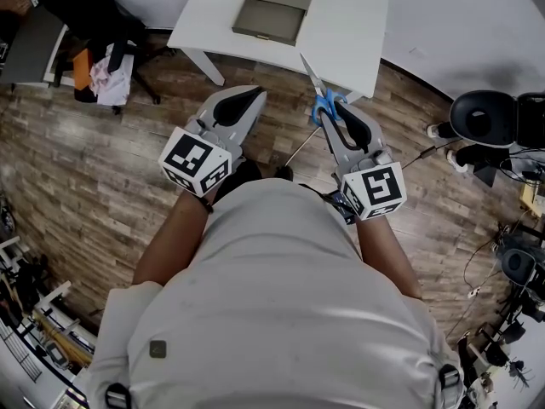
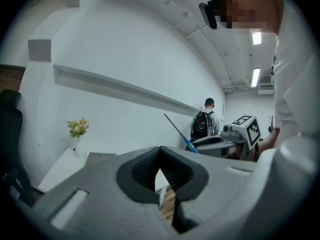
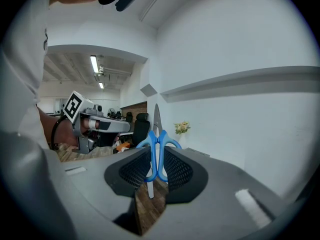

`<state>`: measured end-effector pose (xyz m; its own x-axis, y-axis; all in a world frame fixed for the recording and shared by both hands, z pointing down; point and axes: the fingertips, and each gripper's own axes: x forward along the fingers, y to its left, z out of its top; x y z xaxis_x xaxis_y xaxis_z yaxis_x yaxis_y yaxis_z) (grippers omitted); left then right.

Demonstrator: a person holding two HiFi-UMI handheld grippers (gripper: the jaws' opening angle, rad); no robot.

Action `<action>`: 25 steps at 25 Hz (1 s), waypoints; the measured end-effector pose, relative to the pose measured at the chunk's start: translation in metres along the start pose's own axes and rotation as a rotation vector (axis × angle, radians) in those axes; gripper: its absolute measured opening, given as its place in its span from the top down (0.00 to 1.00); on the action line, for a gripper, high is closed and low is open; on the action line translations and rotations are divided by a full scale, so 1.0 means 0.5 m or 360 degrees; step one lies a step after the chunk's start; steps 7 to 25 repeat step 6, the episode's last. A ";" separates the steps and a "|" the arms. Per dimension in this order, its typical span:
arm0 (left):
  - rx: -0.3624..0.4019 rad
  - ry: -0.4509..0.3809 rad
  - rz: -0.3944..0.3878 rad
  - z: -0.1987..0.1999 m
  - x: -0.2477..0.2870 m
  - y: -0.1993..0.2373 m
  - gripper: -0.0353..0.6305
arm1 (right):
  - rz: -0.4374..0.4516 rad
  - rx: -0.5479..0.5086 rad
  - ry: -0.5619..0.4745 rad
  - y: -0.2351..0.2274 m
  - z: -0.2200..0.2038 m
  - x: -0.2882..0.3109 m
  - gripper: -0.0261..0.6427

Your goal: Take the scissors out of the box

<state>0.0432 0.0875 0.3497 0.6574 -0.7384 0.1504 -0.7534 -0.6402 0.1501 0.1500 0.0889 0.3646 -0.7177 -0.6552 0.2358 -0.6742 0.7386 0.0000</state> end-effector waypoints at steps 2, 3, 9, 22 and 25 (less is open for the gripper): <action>-0.0003 0.0001 -0.0005 -0.003 0.001 0.002 0.94 | -0.0002 0.0000 0.0004 -0.001 -0.002 0.004 0.81; -0.0004 0.0002 -0.0005 -0.004 0.001 0.004 0.94 | -0.0002 -0.0002 0.0005 -0.001 -0.002 0.006 0.81; -0.0004 0.0001 -0.0002 -0.004 0.001 0.013 0.94 | 0.0000 -0.0007 0.0004 -0.002 0.000 0.015 0.81; -0.0004 0.0001 -0.0002 -0.004 0.001 0.013 0.94 | 0.0000 -0.0007 0.0004 -0.002 0.000 0.015 0.81; -0.0004 0.0001 -0.0002 -0.004 0.001 0.013 0.94 | 0.0000 -0.0007 0.0004 -0.002 0.000 0.015 0.81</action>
